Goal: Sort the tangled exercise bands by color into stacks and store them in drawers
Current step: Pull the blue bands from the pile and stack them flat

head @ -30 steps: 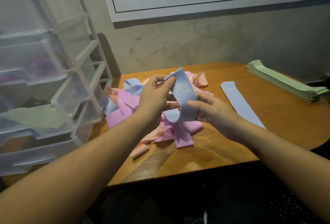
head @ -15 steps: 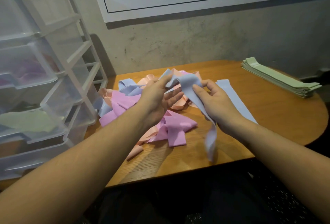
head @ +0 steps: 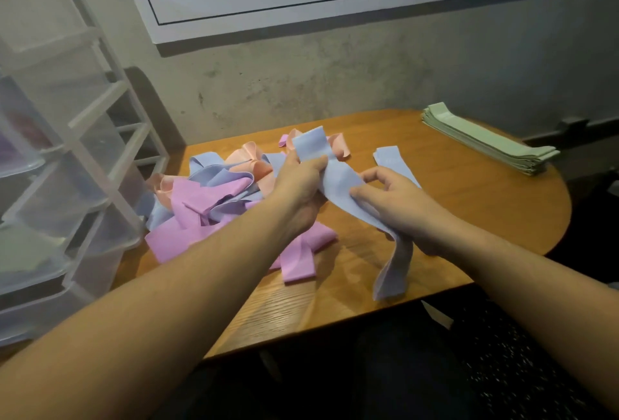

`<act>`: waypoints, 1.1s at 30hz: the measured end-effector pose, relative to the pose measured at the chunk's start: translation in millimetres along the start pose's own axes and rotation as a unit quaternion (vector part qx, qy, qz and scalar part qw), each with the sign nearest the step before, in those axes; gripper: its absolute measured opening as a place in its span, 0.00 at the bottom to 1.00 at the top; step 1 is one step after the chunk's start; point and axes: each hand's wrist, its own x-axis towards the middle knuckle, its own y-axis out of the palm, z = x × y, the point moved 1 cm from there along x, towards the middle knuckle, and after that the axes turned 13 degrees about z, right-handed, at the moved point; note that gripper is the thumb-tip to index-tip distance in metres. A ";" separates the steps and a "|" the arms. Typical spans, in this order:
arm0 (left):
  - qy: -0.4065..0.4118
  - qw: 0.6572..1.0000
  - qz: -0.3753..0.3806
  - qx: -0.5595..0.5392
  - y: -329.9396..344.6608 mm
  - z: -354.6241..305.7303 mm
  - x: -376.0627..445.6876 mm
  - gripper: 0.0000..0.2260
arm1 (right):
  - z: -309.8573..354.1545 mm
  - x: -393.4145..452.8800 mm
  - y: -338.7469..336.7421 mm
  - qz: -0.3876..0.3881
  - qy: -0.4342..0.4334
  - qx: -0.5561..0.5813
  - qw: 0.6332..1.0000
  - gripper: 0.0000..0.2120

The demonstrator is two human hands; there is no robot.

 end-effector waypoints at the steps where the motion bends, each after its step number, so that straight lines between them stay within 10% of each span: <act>1: 0.002 1.000 -0.004 0.003 4.5 0.8 2.7 0.13 | -1.6 -1.4 -6.1 0.001 0.010 0.008 1.000 0.05; 19: -0.043 0.993 -0.084 -0.067 64.1 21.5 93.4 0.08 | -50.6 -29.0 -103.4 -0.049 0.066 -0.050 0.995 0.10; 33: -0.037 0.989 -0.047 0.138 70.9 53.4 148.9 0.08 | -92.1 -30.4 -133.6 -0.086 0.131 0.018 0.988 0.10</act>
